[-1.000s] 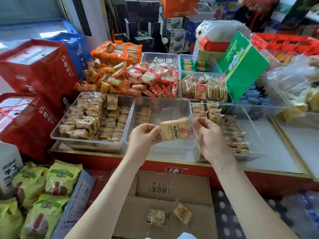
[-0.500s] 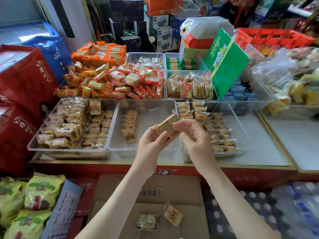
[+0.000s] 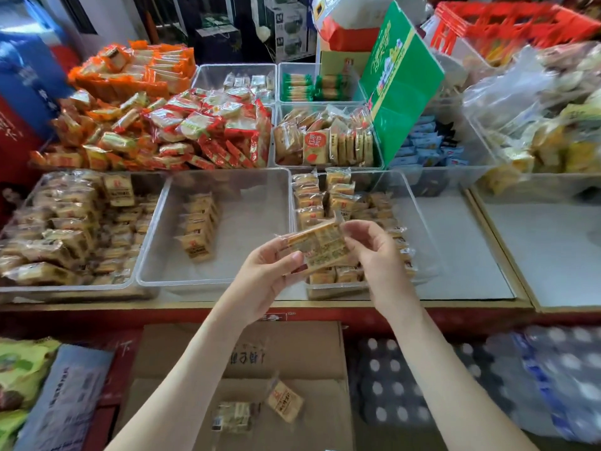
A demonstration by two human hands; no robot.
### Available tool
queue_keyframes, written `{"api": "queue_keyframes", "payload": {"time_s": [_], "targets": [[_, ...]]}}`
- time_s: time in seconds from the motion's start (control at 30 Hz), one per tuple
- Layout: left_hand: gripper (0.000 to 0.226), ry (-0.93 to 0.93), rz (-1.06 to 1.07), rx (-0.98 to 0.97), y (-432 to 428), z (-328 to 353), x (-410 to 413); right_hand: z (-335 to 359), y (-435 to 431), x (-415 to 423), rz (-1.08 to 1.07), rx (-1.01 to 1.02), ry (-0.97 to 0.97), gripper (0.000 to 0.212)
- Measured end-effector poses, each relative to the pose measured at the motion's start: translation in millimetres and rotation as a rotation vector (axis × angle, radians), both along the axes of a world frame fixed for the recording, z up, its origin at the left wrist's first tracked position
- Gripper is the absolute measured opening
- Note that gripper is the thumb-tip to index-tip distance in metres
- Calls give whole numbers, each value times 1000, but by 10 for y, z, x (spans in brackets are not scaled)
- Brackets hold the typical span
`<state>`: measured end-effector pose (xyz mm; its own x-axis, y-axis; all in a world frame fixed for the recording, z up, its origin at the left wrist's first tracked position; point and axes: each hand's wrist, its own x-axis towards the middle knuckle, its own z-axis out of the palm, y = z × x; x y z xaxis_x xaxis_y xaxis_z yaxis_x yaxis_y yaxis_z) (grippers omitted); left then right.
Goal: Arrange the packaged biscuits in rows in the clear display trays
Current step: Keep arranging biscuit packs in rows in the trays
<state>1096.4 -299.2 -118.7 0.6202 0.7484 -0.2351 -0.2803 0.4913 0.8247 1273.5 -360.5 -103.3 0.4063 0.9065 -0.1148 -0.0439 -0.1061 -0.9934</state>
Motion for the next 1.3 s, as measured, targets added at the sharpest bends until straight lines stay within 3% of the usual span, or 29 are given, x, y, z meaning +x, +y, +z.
{"api": "queue_keyframes", "payload": {"time_s": [0.07, 0.1, 0.17, 0.23, 0.3, 0.4, 0.47, 0.6, 0.77, 0.9, 1.13, 1.23, 1.3], "targets": [[47, 141, 108, 13, 8, -32, 181, -20, -27, 86, -71, 87, -334, 17], [45, 207, 147, 24, 14, -54, 273, -44, -23, 136, 3, 140, -506, 21], [46, 287, 178, 41, 28, -118, 462, -131, 33, 214, 330, 61, -819, 53], [45, 308, 167, 34, 41, -168, 629, -314, 108, 259, 514, -104, -980, 83], [39, 288, 131, 19, 51, -190, 768, -467, 202, 360, 410, -98, -858, 79], [41, 342, 71, 78, 94, -220, 905, -644, 401, 660, 230, -157, -472, 46], [44, 418, 100, 149, 130, -249, 923, -794, 612, 899, 204, -235, -395, 35], [18, 583, 304, 297, 219, -367, 727, -854, 976, 1164, 250, -227, -314, 40], [16, 772, 399, 458, 301, -508, 224, -858, 1174, 1396, 322, -238, -159, 39], [17, 977, 382, 595, 402, -680, -136, -1024, 1203, 1306, 236, -368, -342, 36], [35, 1376, 270, 996, 623, -994, -696, -1161, 1337, 958, 18, -476, -469, 77], [53, 1587, 229, 1044, 770, -1084, -1157, -897, 1336, 547, -236, -234, -824, 77], [62, 1670, 210, 1047, 883, -1148, -1492, -719, 1413, -45, -157, 31, -991, 67]]}}
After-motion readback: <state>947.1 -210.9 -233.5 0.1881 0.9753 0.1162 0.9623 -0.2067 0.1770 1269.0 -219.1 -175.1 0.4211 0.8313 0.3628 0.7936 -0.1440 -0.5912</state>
